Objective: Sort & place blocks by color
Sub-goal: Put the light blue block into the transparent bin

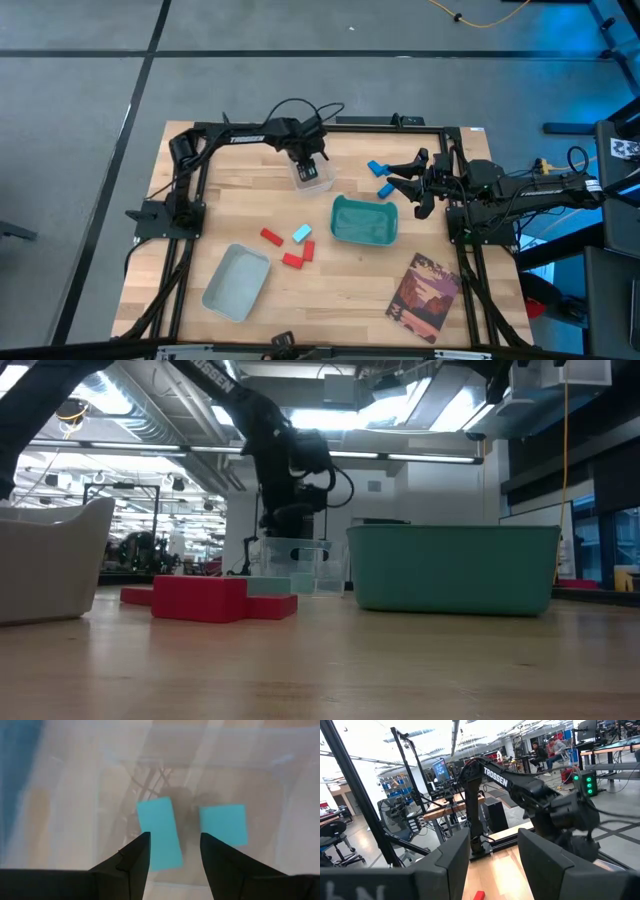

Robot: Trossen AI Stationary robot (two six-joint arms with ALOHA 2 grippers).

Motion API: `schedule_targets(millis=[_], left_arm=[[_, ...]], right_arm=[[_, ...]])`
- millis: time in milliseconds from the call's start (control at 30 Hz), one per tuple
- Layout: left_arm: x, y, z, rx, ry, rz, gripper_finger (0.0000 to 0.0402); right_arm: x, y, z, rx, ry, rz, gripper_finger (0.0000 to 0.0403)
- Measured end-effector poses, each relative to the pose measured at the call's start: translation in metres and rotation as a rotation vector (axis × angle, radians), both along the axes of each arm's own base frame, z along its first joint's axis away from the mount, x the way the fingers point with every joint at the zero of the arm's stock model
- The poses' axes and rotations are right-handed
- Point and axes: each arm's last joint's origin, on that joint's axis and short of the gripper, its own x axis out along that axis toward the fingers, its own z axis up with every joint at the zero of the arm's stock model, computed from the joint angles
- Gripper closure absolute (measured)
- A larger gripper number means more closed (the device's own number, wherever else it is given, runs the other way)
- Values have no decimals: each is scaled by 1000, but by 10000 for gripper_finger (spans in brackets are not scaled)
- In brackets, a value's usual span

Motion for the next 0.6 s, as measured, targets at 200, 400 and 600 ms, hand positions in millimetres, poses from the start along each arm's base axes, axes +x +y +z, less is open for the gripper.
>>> schedule_targets(millis=[200,400,600], left_arm=[[-4,-1,45,47,-48,12,238],[-12,-16,120,52,-275,23,238],[-38,-61,195,86,-640,-38,239]], right_arm=[[0,0,0,-1,0,0,233],[0,0,0,-2,-5,-1,233],[0,0,1,-1,-9,0,233]])
